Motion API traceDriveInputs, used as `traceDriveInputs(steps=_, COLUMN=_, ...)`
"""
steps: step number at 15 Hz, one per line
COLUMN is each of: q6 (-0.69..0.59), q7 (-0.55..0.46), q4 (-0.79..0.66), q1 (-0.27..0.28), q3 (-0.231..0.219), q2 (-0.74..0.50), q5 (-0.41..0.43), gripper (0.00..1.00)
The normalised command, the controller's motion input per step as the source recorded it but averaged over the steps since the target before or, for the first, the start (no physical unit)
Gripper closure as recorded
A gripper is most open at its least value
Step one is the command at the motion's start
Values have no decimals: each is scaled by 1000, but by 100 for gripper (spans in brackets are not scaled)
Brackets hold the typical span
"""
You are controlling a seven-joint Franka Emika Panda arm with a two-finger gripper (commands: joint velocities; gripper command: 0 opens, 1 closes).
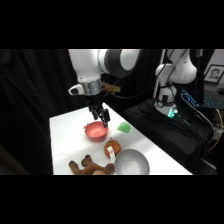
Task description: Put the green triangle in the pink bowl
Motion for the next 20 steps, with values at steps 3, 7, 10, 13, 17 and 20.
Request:
traceDriveInputs(steps=3, q6=-5, q7=10, q4=-19, q1=-27, q3=32, q2=-36, q5=-17, gripper=0)
traceDriveInputs(steps=7, q6=30, q7=29, q4=-123, q1=-27, q3=21, q2=-162, q5=-41, gripper=0)
traceDriveInputs(steps=10, q6=48, q7=22, q4=-219, q1=-44, q3=3, q2=-266, q5=-40, gripper=0)
traceDriveInputs(steps=13, q6=40, q7=1, q4=-276, q1=-57, q3=-14, q2=-316, q5=-41, gripper=0)
traceDriveInputs(steps=17, q6=68, q7=-55, q4=-321, q1=-74, q3=-26, q2=-336, q5=0, gripper=0)
traceDriveInputs(steps=20, q6=109, q7=-95, q4=-353, q1=-67, q3=-32, q2=-348, q5=27, gripper=0)
